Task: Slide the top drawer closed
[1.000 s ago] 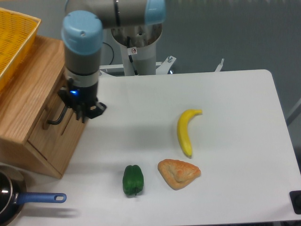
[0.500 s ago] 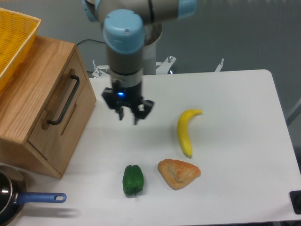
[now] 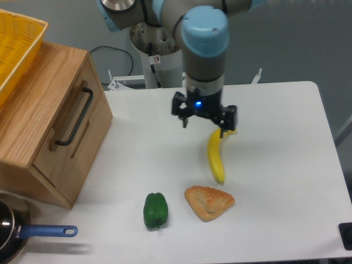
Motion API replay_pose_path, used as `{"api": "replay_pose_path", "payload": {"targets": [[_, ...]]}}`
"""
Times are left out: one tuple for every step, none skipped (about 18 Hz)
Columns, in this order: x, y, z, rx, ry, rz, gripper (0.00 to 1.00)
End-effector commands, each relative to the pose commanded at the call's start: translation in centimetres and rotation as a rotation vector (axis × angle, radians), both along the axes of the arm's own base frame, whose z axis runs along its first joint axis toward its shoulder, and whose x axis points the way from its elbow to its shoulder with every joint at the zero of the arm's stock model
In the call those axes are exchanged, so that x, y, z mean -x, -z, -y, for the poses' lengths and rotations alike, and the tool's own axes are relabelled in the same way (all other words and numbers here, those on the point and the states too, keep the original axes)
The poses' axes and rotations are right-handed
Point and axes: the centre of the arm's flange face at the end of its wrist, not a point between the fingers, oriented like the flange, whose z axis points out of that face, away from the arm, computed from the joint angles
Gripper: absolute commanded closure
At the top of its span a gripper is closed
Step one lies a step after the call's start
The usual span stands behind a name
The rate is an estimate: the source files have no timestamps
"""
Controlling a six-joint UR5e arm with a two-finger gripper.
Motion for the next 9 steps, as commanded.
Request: {"api": "replay_pose_path", "payload": {"targets": [[0.5, 0.1, 0.5, 0.004, 0.02, -0.001, 0.0], [1.3, 0.1, 1.3, 0.005, 0.026, -0.002, 0.0], [2.4, 0.1, 2.3, 0.007, 0.026, -0.004, 0.0], [3.2, 0.3, 2.9, 0.011, 0.027, -0.001, 0.0], [3.8, 0.9, 3.2, 0.022, 0.031, 0.002, 0.0], [4.1, 1.1, 3.4, 0.033, 0.058, 0.0, 0.0], [4.5, 1.1, 3.9, 0.046, 0.112, -0.006, 0.0], [4.8, 1.1, 4.2, 0.056, 0.187, -0.013, 0.0], [5.3, 1.1, 4.7, 0.061, 0.244, -0.015, 0.0]]}}
